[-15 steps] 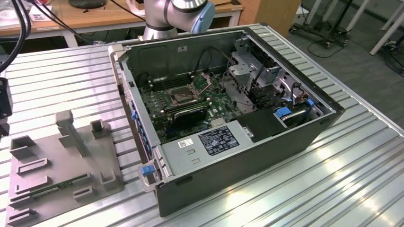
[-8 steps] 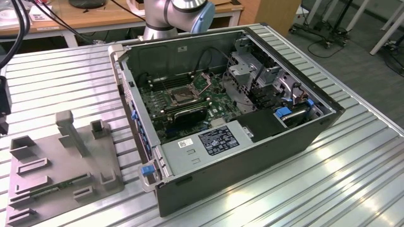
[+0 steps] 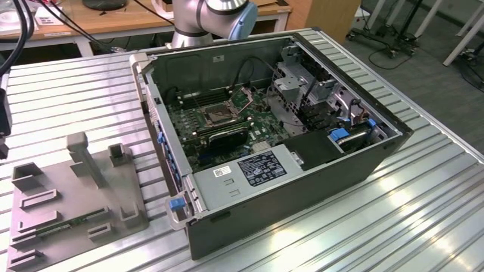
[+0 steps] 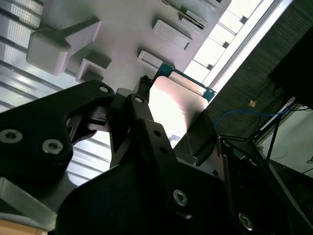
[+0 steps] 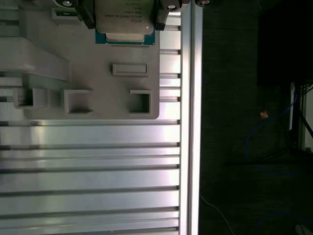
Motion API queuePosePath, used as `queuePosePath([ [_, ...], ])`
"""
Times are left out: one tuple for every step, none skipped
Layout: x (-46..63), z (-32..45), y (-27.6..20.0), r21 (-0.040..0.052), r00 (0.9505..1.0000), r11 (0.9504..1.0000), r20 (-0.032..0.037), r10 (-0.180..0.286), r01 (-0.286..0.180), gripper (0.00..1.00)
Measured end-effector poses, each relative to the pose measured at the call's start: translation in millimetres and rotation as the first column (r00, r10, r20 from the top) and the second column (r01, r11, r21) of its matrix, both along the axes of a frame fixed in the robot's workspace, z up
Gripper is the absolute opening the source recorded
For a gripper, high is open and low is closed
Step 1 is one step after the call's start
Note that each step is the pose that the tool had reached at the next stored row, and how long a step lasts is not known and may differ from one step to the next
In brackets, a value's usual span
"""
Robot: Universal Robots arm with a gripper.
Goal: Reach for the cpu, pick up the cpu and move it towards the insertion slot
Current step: 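Pick up the cpu and move it towards the insertion slot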
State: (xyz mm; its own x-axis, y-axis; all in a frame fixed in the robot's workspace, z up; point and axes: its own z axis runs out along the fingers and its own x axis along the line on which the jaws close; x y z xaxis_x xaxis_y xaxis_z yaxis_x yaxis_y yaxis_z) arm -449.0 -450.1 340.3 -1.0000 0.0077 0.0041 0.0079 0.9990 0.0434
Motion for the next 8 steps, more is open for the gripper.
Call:
queuePosePath([
  [0.0,0.3,0.0,0.0,1.0,1.0,0.0,0.0,0.0,0.55],
  [0.0,0.6,0.0,0.0,1.0,1.0,-0.0001,0.0,0.0,0.55],
  [0.0,1.0,0.0,0.0,1.0,1.0,-0.0001,0.0,0.0,0.55],
  [0.0,1.3,0.0,0.0,1.0,1.0,0.0,0.0,0.0,0.55],
  [0.0,1.6,0.0,-0.0001,1.0,1.0,-0.0001,0.0,0.0,0.55],
  [0.0,1.9,0.0,0.0,1.0,1.0,-0.0001,0.0,0.0,0.55],
  [0.0,2.2,0.0,0.0,1.0,1.0,0.0,0.0,0.0,0.55],
  [0.0,2.5,0.0,0.0,1.0,1.0,0.0,0.0,0.0,0.55],
])
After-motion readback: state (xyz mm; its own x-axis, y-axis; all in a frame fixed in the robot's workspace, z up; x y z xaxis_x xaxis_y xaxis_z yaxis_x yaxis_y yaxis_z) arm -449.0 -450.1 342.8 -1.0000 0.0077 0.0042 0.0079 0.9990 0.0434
